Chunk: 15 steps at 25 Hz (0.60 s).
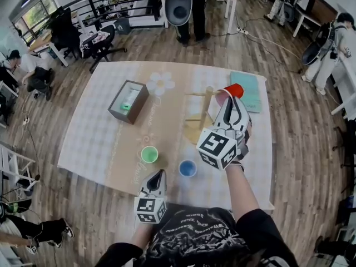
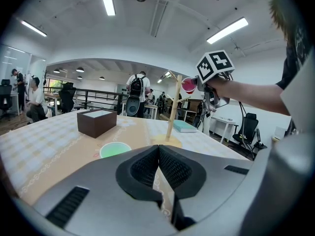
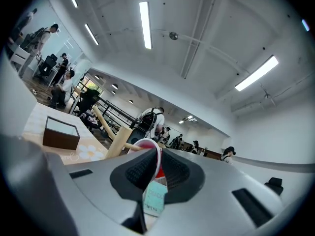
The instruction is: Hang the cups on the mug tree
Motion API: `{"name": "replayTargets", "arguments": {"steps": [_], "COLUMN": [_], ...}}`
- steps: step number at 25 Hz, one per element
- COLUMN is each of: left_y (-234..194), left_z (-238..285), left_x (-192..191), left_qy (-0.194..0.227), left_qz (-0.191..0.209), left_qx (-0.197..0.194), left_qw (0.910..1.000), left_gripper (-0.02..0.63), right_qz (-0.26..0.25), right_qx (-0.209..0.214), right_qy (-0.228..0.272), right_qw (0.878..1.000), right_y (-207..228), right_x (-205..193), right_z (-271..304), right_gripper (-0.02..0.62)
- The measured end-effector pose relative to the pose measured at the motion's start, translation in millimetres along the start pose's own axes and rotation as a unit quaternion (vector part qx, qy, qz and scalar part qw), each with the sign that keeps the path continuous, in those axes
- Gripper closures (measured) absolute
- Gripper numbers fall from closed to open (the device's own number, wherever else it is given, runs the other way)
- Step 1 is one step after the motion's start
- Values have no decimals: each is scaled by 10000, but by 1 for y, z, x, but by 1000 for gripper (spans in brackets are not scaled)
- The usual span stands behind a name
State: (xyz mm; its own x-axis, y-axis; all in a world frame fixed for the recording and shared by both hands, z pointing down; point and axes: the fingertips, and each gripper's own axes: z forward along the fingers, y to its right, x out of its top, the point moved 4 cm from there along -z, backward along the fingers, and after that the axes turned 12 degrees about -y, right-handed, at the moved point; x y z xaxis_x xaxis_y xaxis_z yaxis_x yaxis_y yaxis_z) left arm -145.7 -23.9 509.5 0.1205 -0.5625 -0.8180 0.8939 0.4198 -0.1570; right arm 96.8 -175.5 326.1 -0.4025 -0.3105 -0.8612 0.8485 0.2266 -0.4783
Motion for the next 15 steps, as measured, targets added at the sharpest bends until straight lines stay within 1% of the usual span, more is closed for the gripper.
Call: {"name": "replayTargets", "arguments": {"steps": [15], "left_y": [4], "left_z": [-4], "left_x": [2], "left_qy": [-14], "left_qz": [32], "left_qx": [16], "left_qw": [10000], "left_gripper": [586], "right_qz": [-86], "right_qx": [57], "right_qy": [76], "right_qw": [9999], "right_y": [-14], "right_x": [5], "right_z": [-11], "right_gripper": [549]}}
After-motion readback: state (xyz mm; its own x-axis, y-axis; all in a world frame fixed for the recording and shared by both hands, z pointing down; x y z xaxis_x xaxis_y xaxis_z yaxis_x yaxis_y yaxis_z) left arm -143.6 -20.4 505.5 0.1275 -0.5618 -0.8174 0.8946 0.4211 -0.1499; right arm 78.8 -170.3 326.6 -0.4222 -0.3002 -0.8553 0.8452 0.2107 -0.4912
